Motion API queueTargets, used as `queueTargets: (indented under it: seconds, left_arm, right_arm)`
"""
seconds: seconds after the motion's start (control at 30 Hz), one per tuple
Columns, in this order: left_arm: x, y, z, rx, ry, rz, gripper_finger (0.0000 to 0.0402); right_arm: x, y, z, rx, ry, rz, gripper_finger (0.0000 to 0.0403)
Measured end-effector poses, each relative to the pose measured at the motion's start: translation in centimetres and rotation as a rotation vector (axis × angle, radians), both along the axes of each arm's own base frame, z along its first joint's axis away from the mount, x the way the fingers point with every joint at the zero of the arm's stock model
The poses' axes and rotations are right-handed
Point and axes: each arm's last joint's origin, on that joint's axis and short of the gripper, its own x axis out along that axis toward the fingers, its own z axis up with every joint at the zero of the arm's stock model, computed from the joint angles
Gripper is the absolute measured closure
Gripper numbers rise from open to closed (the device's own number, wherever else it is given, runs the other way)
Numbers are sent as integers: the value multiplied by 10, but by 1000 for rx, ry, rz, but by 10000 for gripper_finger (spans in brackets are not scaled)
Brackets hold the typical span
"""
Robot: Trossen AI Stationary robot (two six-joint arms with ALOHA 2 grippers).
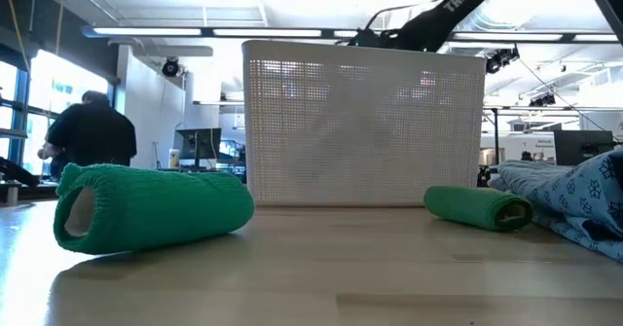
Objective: Pick & place medical supplies in basket/bin
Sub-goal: Put the blue first aid kit into the white bin
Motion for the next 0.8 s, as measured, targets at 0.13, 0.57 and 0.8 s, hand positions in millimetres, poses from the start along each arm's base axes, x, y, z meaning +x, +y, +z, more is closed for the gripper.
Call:
queueTargets:
  seconds: [0.13,0.57,0.8]
  left_arm:
    - [-4,8,7,44,5,17,117]
    - [-3,18,3,27,33,6,117]
    - [-3,18,3,28,29,8,117]
  right_arm:
    - [7,4,-9,-6,23,0,231]
    - [16,20,-13,-24,41,51,202]
    - [25,35,-13,-47,54,69,189]
